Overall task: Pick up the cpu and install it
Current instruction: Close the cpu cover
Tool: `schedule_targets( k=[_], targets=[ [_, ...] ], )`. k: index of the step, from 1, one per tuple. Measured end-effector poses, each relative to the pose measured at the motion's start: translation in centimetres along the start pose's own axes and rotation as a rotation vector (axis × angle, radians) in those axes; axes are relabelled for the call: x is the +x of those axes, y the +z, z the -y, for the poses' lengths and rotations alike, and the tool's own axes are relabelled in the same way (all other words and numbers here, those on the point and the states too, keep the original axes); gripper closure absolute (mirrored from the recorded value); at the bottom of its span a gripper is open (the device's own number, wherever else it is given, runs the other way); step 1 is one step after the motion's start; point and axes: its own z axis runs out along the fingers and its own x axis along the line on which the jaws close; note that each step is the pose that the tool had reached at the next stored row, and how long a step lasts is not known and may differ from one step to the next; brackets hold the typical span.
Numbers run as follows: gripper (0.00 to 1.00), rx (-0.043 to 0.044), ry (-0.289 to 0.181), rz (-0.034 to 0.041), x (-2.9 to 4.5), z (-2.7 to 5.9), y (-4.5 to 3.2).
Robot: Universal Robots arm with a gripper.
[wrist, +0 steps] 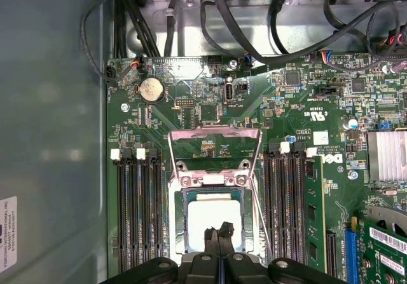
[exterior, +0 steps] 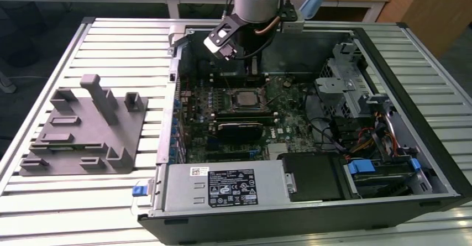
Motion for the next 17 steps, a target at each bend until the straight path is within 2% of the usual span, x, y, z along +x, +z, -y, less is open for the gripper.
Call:
schedule_targets(
  k=[4,17],
  targets=[
    [0.89,-0.0001,0.0,0.0,0.0,-0.01,-0.21],
    [0.89,0.0,0.0,0.0001,0.0,-0.09,-2.15]
  ],
)
